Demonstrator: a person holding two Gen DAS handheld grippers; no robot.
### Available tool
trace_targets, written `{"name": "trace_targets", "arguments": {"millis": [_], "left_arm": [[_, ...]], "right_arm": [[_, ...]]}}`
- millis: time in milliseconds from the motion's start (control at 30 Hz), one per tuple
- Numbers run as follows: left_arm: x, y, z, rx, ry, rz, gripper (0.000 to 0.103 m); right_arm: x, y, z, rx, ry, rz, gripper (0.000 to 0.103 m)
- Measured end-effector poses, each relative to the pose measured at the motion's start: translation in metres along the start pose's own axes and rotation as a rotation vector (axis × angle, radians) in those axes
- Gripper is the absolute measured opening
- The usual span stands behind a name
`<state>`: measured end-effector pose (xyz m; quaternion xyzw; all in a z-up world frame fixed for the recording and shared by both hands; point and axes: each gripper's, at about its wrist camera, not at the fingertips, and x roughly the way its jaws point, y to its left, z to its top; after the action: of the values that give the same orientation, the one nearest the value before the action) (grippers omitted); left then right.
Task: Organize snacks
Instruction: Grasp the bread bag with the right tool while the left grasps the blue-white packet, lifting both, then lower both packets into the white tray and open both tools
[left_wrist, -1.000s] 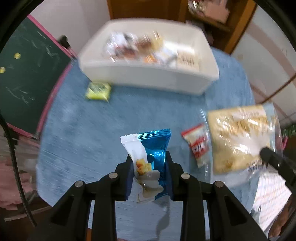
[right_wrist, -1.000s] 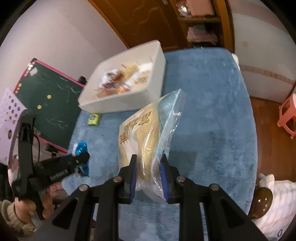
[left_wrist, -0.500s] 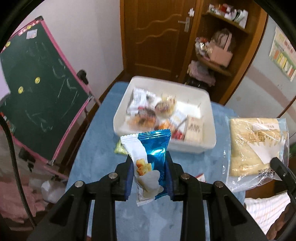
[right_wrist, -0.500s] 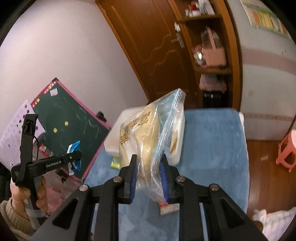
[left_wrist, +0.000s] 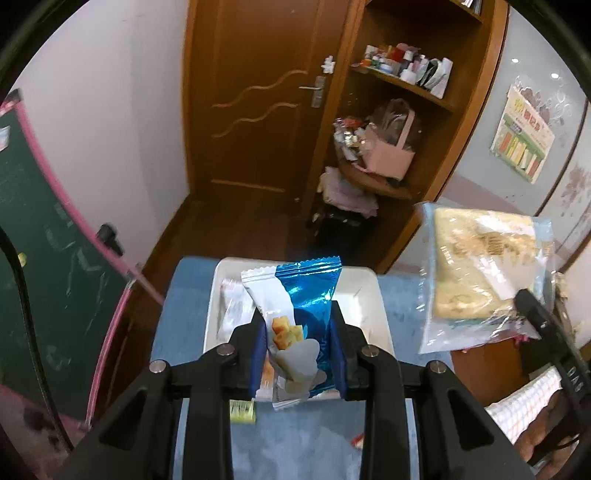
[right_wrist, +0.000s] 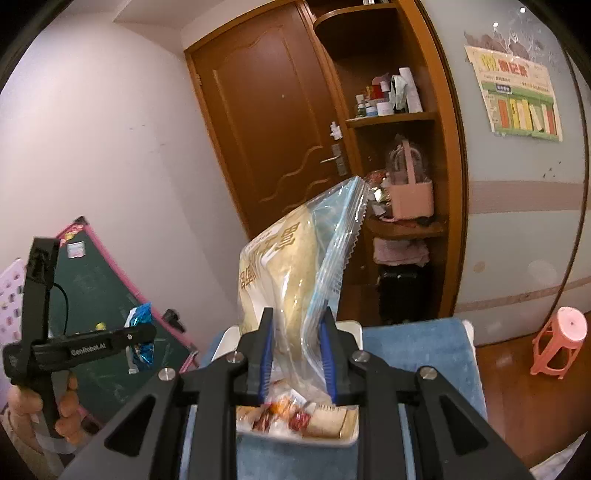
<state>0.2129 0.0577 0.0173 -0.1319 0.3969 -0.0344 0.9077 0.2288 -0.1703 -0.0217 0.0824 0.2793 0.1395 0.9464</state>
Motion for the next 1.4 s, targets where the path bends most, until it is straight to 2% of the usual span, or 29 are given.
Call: {"name": "trace_targets", "arguments": {"millis": [100,200,233,267,333,400,500,633,867,1133,1200,1267,1400], "left_arm": [[0.028,0.007,0.022,0.014,-0.002,-0.022,0.028],[0.064,0.013,0.037,0.016,0.028,-0.049,0.03],[0.077,0.015,0.04,0.017,0.046,-0.052,0.037],[0.087,0.018,0.044,0.017,0.057,-0.055,0.058],[0.113,0.024,0.046,0.008,0.103,-0.041,0.086],[0.131,0.031,0.042,-0.005,0.12,-0.043,0.087],[0.145,0.04,0.032,0.001,0.158,-0.038,0.087],[0.149,0.059,0.019,0.002,0.157,-0.002,0.087],[0.136,0.094,0.002,-0.029,0.141,0.038,0.087],[0.097,0.114,-0.011,-0.05,0.098,0.082,0.087],[0.083,0.114,-0.016,-0.05,0.087,0.086,0.087],[0.067,0.114,-0.024,-0.049,0.075,0.096,0.087],[0.042,0.109,-0.037,-0.06,0.062,0.132,0.087]], "right_arm": [[0.029,0.007,0.0,0.026,0.015,-0.029,0.023],[0.062,0.009,-0.005,0.058,0.052,-0.059,0.023],[0.074,0.008,-0.009,0.066,0.068,-0.064,0.024],[0.088,0.006,-0.014,0.082,0.092,-0.068,0.025],[0.114,0.002,-0.025,0.107,0.165,-0.068,0.032],[0.136,-0.001,-0.039,0.115,0.23,-0.091,0.037],[0.147,-0.002,-0.057,0.11,0.286,-0.15,0.045],[0.139,-0.001,-0.065,0.124,0.283,-0.19,0.052],[0.118,0.001,-0.083,0.138,0.281,-0.272,0.053],[0.098,0.007,-0.089,0.11,0.302,-0.265,0.053],[0.092,0.007,-0.088,0.094,0.293,-0.258,0.055],[0.086,0.006,-0.088,0.085,0.28,-0.246,0.062],[0.07,0.001,-0.089,0.08,0.265,-0.217,0.065]]}}
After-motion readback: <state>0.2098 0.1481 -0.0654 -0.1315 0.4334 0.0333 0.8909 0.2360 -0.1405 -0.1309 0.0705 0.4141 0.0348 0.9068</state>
